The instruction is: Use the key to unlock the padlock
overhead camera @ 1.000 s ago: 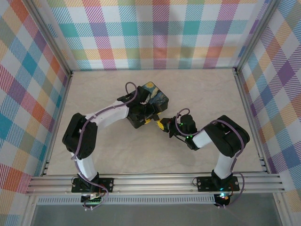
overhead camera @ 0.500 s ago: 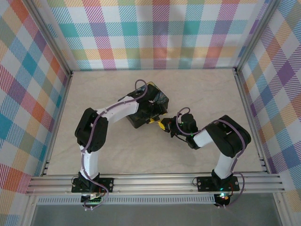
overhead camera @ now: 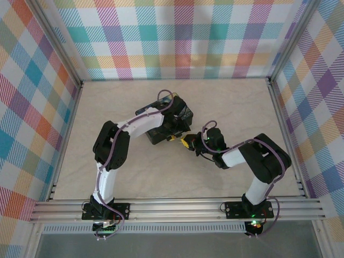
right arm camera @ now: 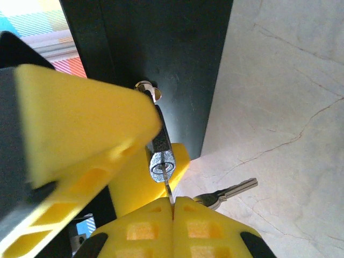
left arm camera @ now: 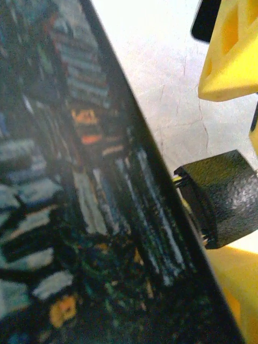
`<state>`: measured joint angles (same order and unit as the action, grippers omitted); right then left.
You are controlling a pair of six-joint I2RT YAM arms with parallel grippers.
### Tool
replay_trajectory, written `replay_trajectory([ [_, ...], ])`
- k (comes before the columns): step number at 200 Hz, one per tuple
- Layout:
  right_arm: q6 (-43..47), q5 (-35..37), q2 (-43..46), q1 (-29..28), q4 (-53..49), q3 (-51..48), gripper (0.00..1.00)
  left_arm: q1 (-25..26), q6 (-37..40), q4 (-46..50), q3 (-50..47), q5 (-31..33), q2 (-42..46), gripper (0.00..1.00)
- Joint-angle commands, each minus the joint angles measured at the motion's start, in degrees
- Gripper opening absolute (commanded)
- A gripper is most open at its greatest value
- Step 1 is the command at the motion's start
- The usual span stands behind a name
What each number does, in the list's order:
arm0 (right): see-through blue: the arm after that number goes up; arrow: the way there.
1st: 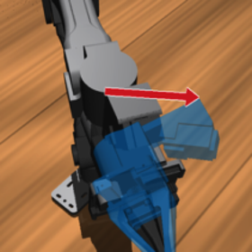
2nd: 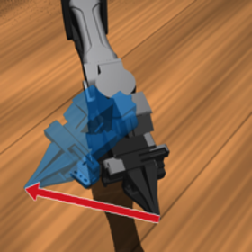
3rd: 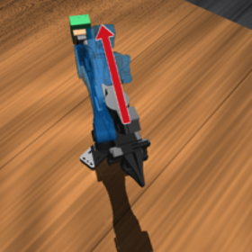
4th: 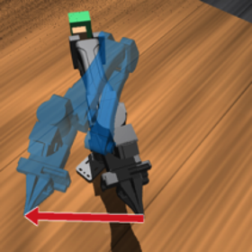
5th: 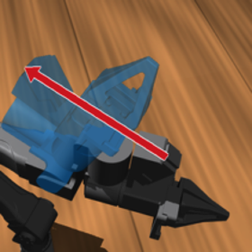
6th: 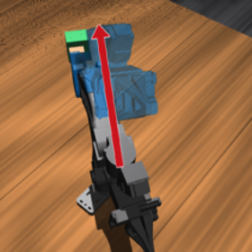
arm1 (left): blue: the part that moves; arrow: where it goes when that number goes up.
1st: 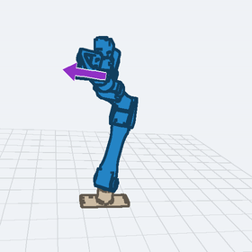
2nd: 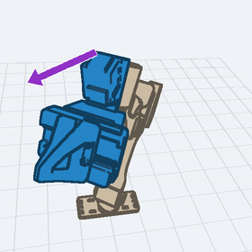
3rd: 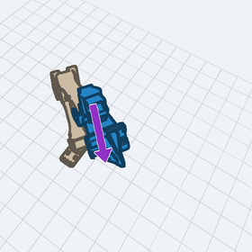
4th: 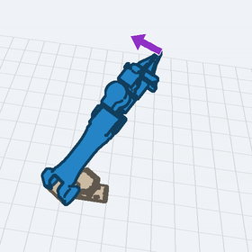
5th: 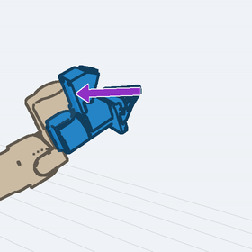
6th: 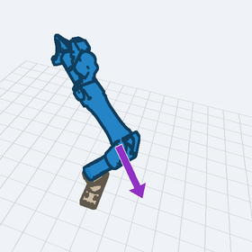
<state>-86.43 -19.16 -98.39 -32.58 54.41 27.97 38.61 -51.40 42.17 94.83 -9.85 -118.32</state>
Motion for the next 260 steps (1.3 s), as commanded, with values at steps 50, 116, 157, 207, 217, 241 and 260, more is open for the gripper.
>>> replay_trajectory([
  [50, 3.11, -0.79, 1.80, 0.31, -2.42, 1.25, 0.00, 0.15, -2.57, 0.55, 2.03, 0.96, -2.56, 0.58],
  [116, 4.41, -1.19, 1.60, 0.32, -2.44, 1.99, 0.01, 0.06, -3.48, 0.10, 1.29, 0.88, -2.44, 0.29],
  [157, 6.31, -0.82, 2.41, 0.27, -4.11, 1.65, 0.10, -0.12, -3.80, -0.16, 0.34, 1.16, -2.10, 0.19],
  [207, 10.23, -0.51, 6.53, 1.06, -9.96, 1.15, 0.28, -0.90, -5.64, -1.88, -1.68, 0.61, -1.45, 0.14],
  [217, 11.39, -0.45, 8.08, 1.32, -12.23, 0.89, 0.29, -0.91, -5.73, -2.00, -1.91, 0.73, -1.47, 0.14],
  [241, 14.62, -0.75, 11.53, 1.78, -19.83, 1.77, 0.31, -1.09, -6.25, -2.82, -2.35, 0.53, -1.30, 0.14],
  [260, 19.11, -1.13, 13.33, 1.81, -25.47, 3.17, 0.29, -1.18, -6.57, -3.27, -2.35, 0.11, -1.33, 0.14],
])
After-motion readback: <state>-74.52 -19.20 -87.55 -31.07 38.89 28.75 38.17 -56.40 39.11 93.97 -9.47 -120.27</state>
